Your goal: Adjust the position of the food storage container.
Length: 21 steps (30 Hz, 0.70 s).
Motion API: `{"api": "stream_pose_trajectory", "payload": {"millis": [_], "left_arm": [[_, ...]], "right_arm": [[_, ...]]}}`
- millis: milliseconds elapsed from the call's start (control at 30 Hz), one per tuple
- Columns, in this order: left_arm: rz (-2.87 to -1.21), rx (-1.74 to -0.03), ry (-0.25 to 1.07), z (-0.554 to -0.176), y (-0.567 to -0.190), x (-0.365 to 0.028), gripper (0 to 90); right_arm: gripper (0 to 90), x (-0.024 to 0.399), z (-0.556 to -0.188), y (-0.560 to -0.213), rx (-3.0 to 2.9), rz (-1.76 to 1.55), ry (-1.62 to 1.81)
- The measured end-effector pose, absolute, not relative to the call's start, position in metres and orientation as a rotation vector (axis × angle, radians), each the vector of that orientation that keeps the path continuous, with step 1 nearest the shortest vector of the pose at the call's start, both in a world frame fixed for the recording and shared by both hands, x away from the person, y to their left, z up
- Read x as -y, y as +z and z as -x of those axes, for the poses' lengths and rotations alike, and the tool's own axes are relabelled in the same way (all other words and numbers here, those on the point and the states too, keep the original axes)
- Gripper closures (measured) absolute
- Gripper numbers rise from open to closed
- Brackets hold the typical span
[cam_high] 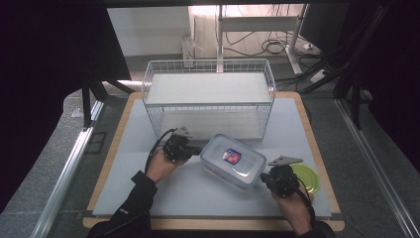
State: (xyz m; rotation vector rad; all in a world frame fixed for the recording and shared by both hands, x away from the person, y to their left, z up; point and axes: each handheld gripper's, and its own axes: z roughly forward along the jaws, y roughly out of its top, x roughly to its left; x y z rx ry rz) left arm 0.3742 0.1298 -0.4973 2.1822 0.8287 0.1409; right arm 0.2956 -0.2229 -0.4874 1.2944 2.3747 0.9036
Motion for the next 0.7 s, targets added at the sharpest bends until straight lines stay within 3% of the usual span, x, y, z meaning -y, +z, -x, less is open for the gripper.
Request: {"api": "stream_pose_trajectory", "payload": {"millis": [167,300,567,700], "left_arm": [[-2.191,-0.814,0.109,-0.364,-0.499,-0.145,88.6],[-2.215,-0.941,0.271,-0.382,-0.502,-0.159,85.5],[-2.123,-0.925,0.142,-0.399,-0.513,-0.151,87.8],[-2.174,-0.949,0.178,-0.394,-0.512,-0.147,89.9]], "right_arm": [[89.7,0.213,-0.313,-0.489,-2.375,-1.308,0.918],[89.6,0.204,-0.323,-0.49,-2.385,-1.31,0.948],[89.9,0.204,-0.338,-0.49,-2.336,-1.358,0.919],[90.0,0.198,-0.343,-0.49,-2.337,-1.353,0.907]]}}
